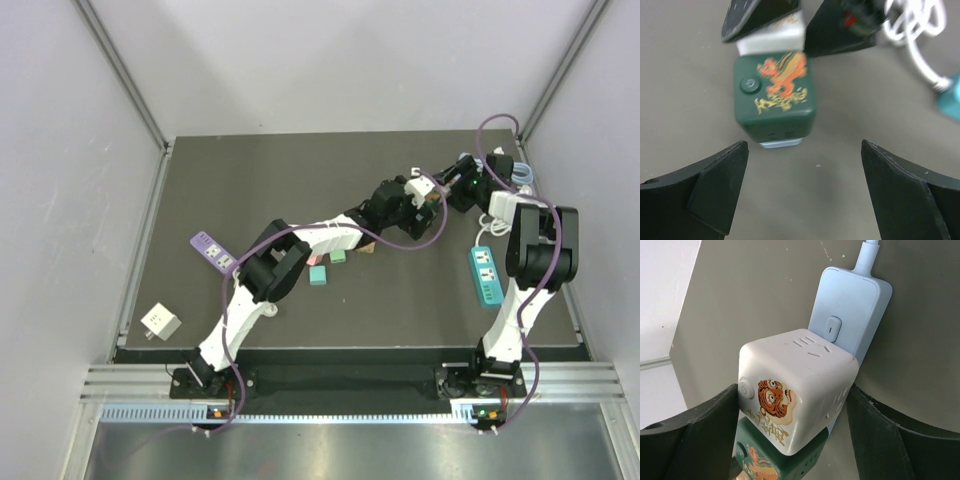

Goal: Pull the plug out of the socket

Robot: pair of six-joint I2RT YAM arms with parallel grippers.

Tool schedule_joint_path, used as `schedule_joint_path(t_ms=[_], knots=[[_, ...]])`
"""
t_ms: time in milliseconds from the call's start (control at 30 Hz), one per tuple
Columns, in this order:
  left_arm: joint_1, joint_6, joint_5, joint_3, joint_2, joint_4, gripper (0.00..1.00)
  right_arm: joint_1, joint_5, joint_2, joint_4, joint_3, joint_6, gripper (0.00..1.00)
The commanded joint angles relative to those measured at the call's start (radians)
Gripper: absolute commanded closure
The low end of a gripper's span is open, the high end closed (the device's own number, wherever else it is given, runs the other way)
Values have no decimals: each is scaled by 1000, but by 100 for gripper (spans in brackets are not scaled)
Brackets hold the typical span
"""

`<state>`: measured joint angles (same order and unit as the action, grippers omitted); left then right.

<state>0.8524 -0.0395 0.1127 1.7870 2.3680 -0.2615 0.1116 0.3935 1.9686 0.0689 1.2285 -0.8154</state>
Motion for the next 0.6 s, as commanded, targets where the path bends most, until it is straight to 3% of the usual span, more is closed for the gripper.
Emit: schedule_joint_path(t_ms=[0,367,467,567], knots=[[-3,-95,-45,60,19,-44,2,-21,48,-56,-29,-37,-18,100],[-3,-82,4,115,85,-79,5,-47,41,-135,-3,-159,-28,100],[-3,-71,21,111,82,-94,11,-56,39,-146,-7,-169,-27,100],[-3,-68,44,110,88,-99,25,-61,33,-160,-11,-178,-22,99]])
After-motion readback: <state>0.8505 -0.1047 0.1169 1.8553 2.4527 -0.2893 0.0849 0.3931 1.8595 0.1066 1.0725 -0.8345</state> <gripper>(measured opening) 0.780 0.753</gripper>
